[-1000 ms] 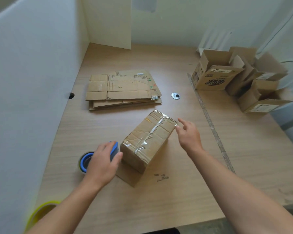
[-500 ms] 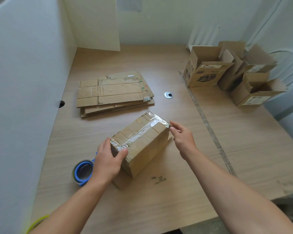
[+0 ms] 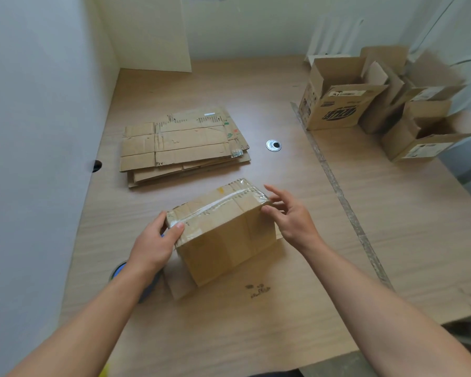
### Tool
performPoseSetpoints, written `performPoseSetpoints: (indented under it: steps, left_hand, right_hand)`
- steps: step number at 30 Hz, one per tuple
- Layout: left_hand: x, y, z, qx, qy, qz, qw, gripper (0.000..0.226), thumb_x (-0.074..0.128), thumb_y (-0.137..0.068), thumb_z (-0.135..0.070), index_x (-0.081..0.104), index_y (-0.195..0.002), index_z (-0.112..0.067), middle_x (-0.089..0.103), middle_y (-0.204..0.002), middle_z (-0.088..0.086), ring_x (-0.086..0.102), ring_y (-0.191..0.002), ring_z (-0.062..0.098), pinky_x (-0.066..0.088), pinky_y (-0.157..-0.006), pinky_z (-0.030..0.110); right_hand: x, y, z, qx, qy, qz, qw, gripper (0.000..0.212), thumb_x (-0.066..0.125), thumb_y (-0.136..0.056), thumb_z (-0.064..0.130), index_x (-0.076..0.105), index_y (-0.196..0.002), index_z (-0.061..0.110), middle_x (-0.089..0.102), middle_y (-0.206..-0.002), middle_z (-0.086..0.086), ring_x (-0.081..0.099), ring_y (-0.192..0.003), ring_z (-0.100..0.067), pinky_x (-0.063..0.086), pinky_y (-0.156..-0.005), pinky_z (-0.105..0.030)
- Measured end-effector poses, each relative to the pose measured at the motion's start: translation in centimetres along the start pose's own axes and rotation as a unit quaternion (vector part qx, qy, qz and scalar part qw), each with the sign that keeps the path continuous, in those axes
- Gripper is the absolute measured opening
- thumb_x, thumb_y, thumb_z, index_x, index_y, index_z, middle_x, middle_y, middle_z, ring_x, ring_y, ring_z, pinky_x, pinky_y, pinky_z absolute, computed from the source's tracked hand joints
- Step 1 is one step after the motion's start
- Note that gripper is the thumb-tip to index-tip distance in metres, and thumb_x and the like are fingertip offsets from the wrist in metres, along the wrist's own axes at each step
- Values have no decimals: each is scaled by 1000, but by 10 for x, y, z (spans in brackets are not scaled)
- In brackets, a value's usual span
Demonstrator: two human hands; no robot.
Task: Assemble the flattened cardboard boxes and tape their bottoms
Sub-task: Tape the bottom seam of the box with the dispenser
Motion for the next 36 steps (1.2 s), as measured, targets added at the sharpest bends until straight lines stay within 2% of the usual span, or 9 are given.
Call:
performPoseSetpoints:
  steps: [4,10,16,18,21,25,29,32,36]
  left_hand:
    - [3,-1,3,-29,15,-2,999,61,57,-98,-39,37,-153,-23,45,-152,-9,41,-139,12,32,-118,40]
    - [13,7,5,9,62,7,998,48,56,-100,-31,44,-146,-28,56,-132,-26,48,-133,6,38,-111,32]
    - [32,19,10,53,67,-20,996,54,58,-99,-21,39,-150,-20,54,-136,-22,47,-131,-2,37,-114,32]
    - [37,25,14,65,49,-3,997,58,59,-98,-18,37,-151,-14,49,-147,-3,45,-136,10,38,-115,42]
    - [40,33,17,71,-10,-6,997,69,67,-93,-19,33,-152,-11,39,-152,6,37,-141,17,38,-114,46]
    - [50,32,6,41,-74,-45,995,79,72,-84,-46,37,-147,-15,39,-145,8,39,-135,25,37,-112,47]
    - [73,29,-10,-23,-50,-97,994,109,75,-78,-56,13,-157,-12,18,-159,8,24,-146,27,28,-118,42]
    - [78,24,-10,-21,-35,-141,989,100,77,-80,-49,22,-154,-10,28,-152,11,31,-140,29,32,-115,43]
    - [66,16,-3,-19,-14,-171,985,58,71,-87,-38,47,-134,-14,49,-127,4,50,-117,24,39,-93,33]
  right_hand:
    - [-3,2,-1,-15,-12,0,1000,42,73,-87,5,67,-110,40,69,-107,2,61,-80,2,50,-84,-23]
    - [-5,19,-11,79,-102,-1,992,31,74,-84,34,72,-115,36,69,-114,-1,63,-99,-16,51,-88,-20]
    - [3,37,-19,111,-103,18,988,33,46,-104,38,56,-136,40,54,-139,22,44,-132,8,33,-113,-22]
    - [6,40,-19,118,-52,-3,992,34,41,-107,33,58,-136,31,58,-131,20,45,-131,0,34,-110,-25]
    - [8,40,-11,106,143,-26,984,17,49,-101,41,63,-102,31,60,-103,7,52,-116,-19,39,-89,-30]
    - [26,38,2,190,293,-14,937,90,51,-75,83,47,-135,17,48,-133,-5,43,-130,-25,43,-101,-44]
    - [52,43,7,205,316,-107,920,101,55,-66,89,42,-132,15,45,-134,-6,40,-129,-32,41,-97,-48]
    - [56,46,3,199,306,-149,919,87,56,-72,84,46,-124,16,49,-129,-7,44,-125,-33,41,-94,-47]
    - [49,37,0,204,269,-142,931,64,56,-83,72,50,-116,18,52,-123,-7,49,-119,-32,45,-93,-46]
Point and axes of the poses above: each hand's wrist, its own y-axis away from the middle knuckle, its own x-axis out of the palm, z = x × y, the point moved 1 cm from there along -y, towards the middle knuckle
